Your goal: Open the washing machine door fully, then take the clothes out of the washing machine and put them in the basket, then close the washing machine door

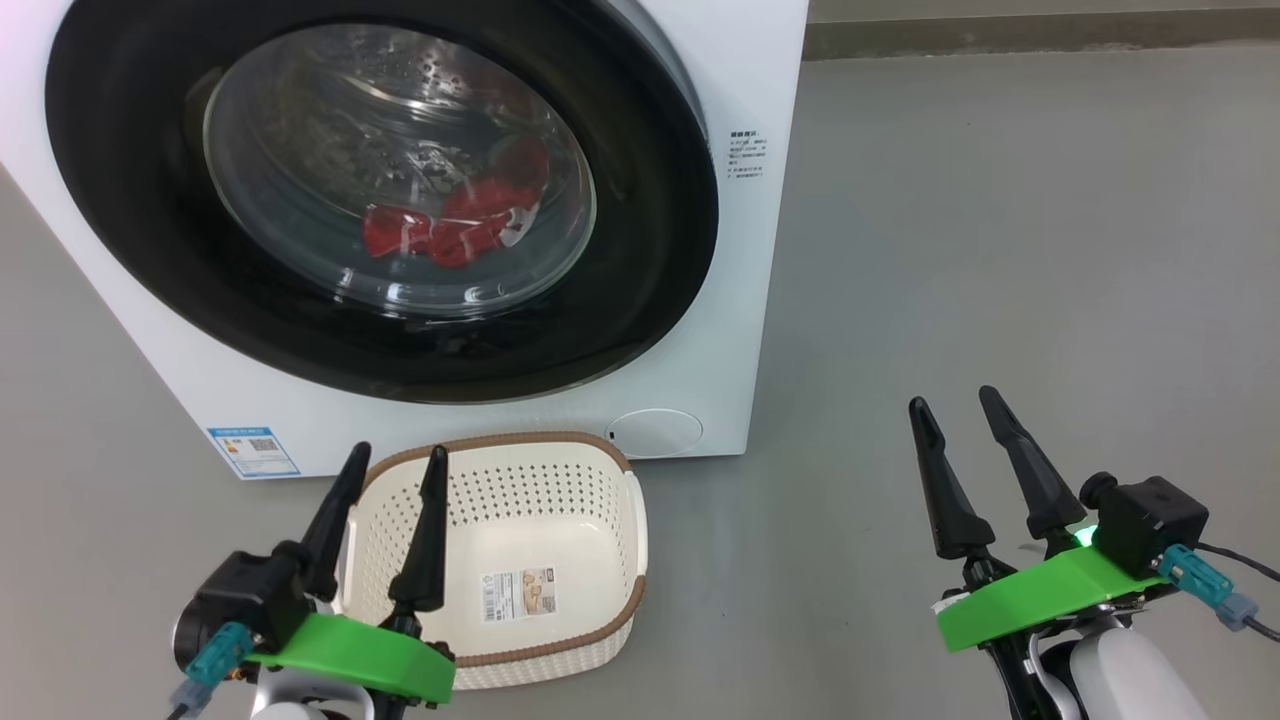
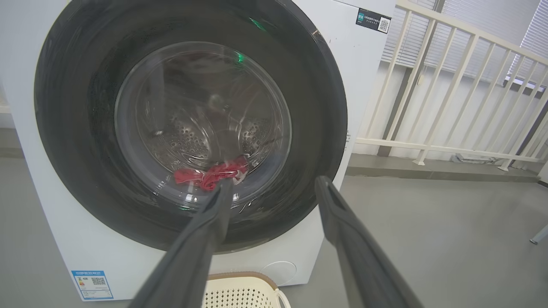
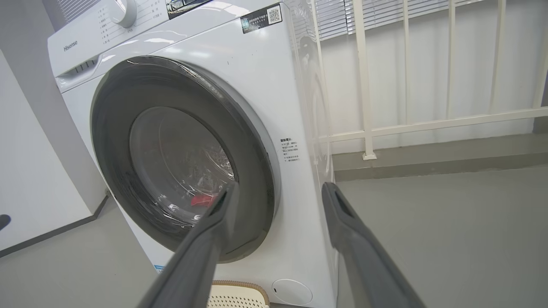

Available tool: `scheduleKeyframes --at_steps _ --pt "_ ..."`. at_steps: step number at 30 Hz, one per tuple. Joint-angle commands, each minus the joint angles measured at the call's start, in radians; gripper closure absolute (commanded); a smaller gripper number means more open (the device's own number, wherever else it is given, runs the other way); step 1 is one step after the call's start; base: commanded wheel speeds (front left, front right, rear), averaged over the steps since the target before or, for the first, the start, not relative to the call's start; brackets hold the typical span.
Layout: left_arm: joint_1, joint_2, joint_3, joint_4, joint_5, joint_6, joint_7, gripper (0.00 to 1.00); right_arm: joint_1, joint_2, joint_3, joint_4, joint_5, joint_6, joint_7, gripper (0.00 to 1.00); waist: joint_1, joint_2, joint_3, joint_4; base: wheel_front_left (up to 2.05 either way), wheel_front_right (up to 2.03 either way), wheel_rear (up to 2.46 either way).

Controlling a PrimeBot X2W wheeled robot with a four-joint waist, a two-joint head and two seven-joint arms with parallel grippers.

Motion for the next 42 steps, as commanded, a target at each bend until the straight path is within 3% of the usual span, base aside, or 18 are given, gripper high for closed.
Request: scheduleKeyframes --at_steps 1,25,26,28,29,30,31,38,42 --pt "-0.049 0.015 0.025 -0.029 0.031 -0.007 -0.014 0.0 -0.045 -0.007 0.029 -0.028 -0.026 -0.001 -0.014 0.0 0.0 -0.0001 0.0 -0.002 0.0 0.0 0.0" --pt "-0.052 0.015 0.026 -0.03 0.008 -0.007 -0.014 0.0 -0.043 -0.007 0.011 -0.021 -0.042 -0.001 -0.014 0.0 0.0 -0.0001 0.003 0.007 0.0 0.0 0.0" --pt "-0.051 0.015 0.025 -0.032 0.007 -0.007 -0.014 0.0 -0.043 -0.007 0.01 -0.023 -0.043 -0.001 -0.014 0.06 0.0 -0.0001 0.004 0.008 0.0 0.0 0.0" --pt "-0.051 0.015 0.023 -0.037 0.005 -0.007 -0.014 0.0 -0.045 -0.007 0.02 -0.022 -0.038 -0.001 -0.014 0.54 0.0 -0.0001 0.009 0.01 0.0 0.0 0.0" --pt "-0.052 0.015 0.022 -0.039 0.005 -0.007 -0.014 0.0 -0.048 -0.007 0.027 -0.02 -0.034 -0.001 -0.014 0.69 0.0 -0.0001 0.014 0.011 0.0 0.0 0.0" --pt "-0.053 0.015 0.021 -0.042 0.004 -0.007 -0.014 0.0 -0.052 -0.007 0.031 -0.019 -0.029 -0.001 -0.014 0.93 0.0 -0.0001 0.02 0.012 0.0 0.0 0.0" --pt "-0.054 0.015 0.02 -0.045 0.003 -0.007 -0.014 0.0 -0.056 -0.007 0.034 -0.019 -0.024 -0.001 -0.014 1.0 0.0 -0.0001 0.026 0.014 0.0 0.0 0.0" --pt "-0.069 0.015 0.008 -0.077 -0.004 -0.007 -0.014 0.0 -0.103 -0.019 0.058 -0.016 0.051 -0.001 -0.014 1.0 0.0 -0.0001 0.082 0.026 0.0 0.0 0.0" --pt "-0.083 0.015 -0.004 -0.103 -0.008 -0.007 -0.014 0.0 -0.139 -0.026 0.071 -0.016 0.19 -0.001 -0.014 1.0 0.0 -0.0001 0.124 0.038 0.0 0.0 0.0"
